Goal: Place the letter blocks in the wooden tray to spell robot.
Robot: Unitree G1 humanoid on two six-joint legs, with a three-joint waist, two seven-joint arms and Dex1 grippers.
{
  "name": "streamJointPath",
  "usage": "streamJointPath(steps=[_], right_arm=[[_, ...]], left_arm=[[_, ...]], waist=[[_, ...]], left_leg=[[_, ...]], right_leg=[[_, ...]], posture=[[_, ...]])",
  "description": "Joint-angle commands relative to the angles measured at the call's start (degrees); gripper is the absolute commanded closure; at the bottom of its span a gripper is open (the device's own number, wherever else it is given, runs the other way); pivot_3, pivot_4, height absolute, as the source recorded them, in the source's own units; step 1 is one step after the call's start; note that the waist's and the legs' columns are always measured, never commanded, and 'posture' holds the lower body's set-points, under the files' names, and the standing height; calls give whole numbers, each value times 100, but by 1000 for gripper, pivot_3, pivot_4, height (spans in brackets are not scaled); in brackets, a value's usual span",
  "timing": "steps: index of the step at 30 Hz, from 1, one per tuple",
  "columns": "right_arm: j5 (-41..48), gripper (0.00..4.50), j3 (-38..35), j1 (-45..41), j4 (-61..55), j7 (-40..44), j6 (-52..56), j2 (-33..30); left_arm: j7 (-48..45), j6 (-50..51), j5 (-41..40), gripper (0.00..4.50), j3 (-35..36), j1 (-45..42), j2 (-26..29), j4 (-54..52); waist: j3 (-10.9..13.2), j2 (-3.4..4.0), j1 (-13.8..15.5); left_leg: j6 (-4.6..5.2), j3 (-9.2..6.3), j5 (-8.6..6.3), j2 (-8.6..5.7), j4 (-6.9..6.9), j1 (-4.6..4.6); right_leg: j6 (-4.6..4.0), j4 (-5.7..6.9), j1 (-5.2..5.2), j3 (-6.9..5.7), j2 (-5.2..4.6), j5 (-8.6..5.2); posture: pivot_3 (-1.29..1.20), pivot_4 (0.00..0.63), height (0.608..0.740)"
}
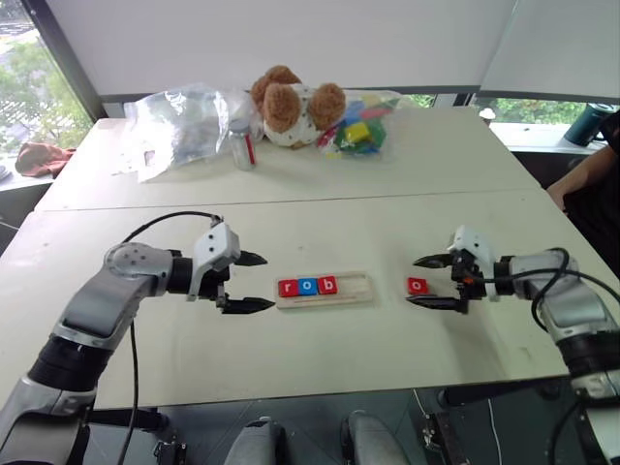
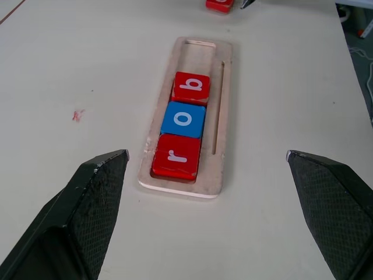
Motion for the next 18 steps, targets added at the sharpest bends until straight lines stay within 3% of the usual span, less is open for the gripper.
streamJointPath(steps=[1, 8, 11, 16, 18], right_arm=[[-202, 65, 96, -313, 656, 354, -587, -23], [-469, 65, 203, -735, 1607, 537, -1133, 115], [-487, 926, 213, -764, 1681, 609, -1234, 200], [-402, 3361, 157, -715, 1520, 649, -1160, 252], [-330, 3385, 118, -715, 1315, 622, -967, 279]], left_arm=[[98, 54, -78, 0, 306, 142, 125, -257], [239, 123, -56, 0, 376, 339, 157, -394], [270, 126, -52, 0, 366, 330, 151, -391], [244, 56, -10, 0, 425, 378, 262, -280], [225, 33, 4, 0, 481, 396, 323, -177]], waist=[[0, 0, 14], [0, 1, 28], [0, 2, 17], [0, 2, 18], [0, 2, 18]], left_leg=[[0, -2, 0, 1, 0, -2], [-5, -1, 2, -4, 6, -5], [-6, -2, 2, -3, 5, -4], [-9, -4, 3, -2, -3, -4], [-10, -3, 3, -2, -2, -4]], right_leg=[[0, 0, -1, -1, -1, 0], [-1, -2, 1, 0, -15, 1], [-1, -1, 1, 0, -15, 1], [-2, -1, -4, -1, -14, 1], [-2, -1, -4, 0, -15, 1]], posture=[[0, 150, 740], [0, 150, 740], [0, 150, 740], [0, 150, 740], [0, 150, 740]])
